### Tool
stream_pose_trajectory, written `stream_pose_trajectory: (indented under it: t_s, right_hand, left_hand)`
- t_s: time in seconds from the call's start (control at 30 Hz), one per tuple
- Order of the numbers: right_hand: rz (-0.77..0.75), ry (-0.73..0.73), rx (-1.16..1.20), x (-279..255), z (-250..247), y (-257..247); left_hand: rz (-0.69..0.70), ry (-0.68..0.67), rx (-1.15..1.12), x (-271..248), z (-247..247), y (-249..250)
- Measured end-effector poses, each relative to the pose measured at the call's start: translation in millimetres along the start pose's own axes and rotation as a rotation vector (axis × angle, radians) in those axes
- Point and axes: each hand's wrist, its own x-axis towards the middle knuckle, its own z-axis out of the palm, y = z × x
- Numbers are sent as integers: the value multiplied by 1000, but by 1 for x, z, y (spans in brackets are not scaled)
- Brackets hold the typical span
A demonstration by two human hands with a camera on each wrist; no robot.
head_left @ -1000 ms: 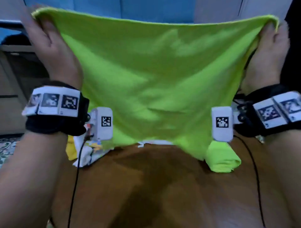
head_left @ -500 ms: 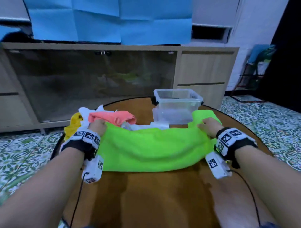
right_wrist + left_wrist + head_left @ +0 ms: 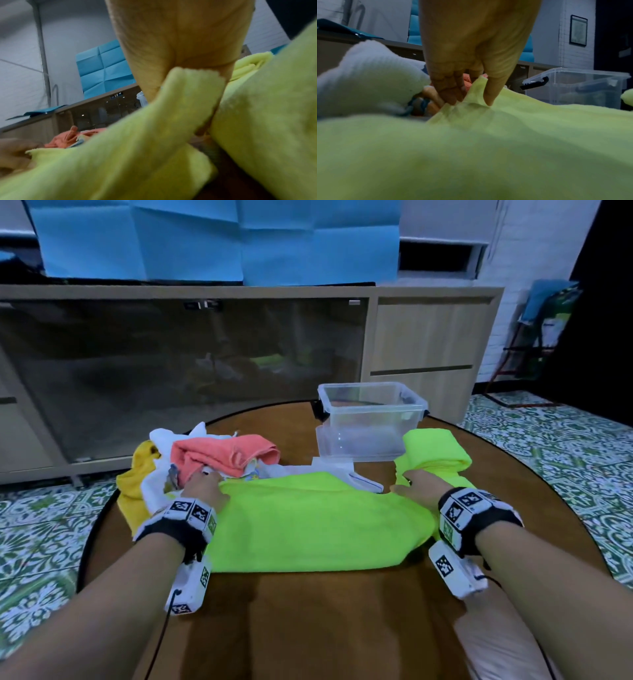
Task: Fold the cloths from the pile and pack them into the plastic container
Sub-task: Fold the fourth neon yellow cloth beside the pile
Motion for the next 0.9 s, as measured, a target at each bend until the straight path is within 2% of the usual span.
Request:
stream_pose_trajectory:
  t_s: [0.1, 0.17, 0.27, 0.33, 0.4, 0.53, 0.7, 0.9]
  right_hand:
    - [-26, 187, -161, -5, -4, 2]
    - [49, 237, -333, -10, -8, 9]
    - [228, 21, -322, -15, -7, 22]
    - [215, -99, -310, -18, 1, 31]
    - [190, -151, -320, -21, 11, 40]
    - [197, -168, -375, -26, 23, 47]
    - [218, -177, -291, -25, 19, 61]
    - [247, -102, -372, -24, 14, 80]
  left_hand:
    - [39, -20, 55, -4, -1, -2]
    - [56, -21, 62, -5, -3, -5]
    - [76, -12, 67, -6, -5, -8]
    - [83, -6, 83, -6, -4, -9]
    - [80, -1, 99, -7, -3, -8]
    - [78, 12, 138, -5, 0, -7]
    - [94, 8, 130, -6, -1, -10]
    - [109, 5, 111, -8, -3, -10]
